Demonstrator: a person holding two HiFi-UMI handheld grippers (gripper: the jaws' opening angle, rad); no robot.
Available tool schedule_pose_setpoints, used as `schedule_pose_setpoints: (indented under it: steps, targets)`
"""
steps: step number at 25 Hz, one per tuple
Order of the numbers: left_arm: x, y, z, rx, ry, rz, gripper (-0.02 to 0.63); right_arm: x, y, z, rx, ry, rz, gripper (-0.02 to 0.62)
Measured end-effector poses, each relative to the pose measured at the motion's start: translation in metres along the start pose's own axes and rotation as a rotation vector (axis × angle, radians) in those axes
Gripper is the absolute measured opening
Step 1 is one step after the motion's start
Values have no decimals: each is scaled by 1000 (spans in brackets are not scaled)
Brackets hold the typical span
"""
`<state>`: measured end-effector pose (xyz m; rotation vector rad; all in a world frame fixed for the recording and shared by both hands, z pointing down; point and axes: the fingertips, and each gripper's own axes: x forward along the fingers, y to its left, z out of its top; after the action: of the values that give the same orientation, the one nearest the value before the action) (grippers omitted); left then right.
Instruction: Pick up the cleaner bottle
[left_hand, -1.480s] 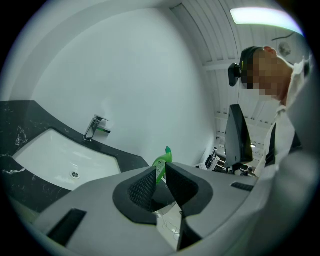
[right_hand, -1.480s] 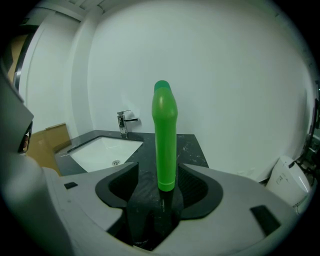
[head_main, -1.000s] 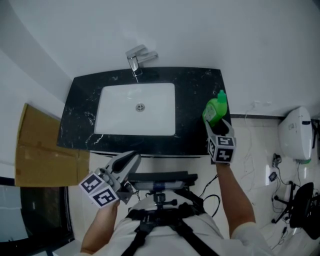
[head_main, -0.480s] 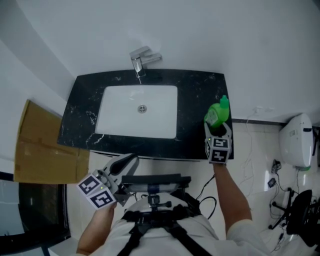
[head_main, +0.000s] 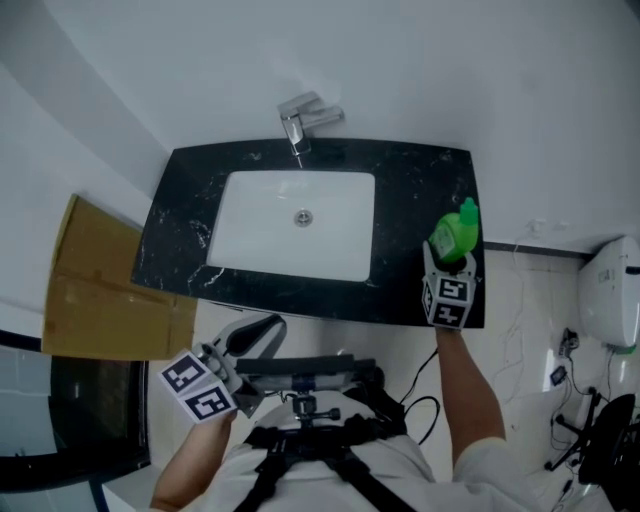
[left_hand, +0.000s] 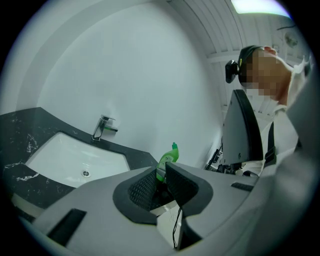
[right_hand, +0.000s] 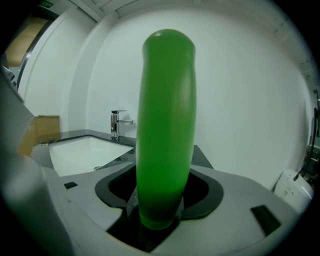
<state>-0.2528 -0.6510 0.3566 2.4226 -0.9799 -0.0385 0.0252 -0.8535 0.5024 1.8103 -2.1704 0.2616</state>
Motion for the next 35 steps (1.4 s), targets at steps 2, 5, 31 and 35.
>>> schedule_pose_setpoints:
  steps: [2,5,31,35]
  targets:
    - [0,0,0,3,11,10,52,2,-2,-2,6,-17,4,249]
    - [0,1,1,8,22,18,51,6,-7,-2,36,-37,6,249]
    - [10,-2,-7,-5,76,-6,52,18,-3,0,121,-43,98,252]
    - [14,-5,-7,-5,77,-16,52,19,-3,0,123,-41,98,252]
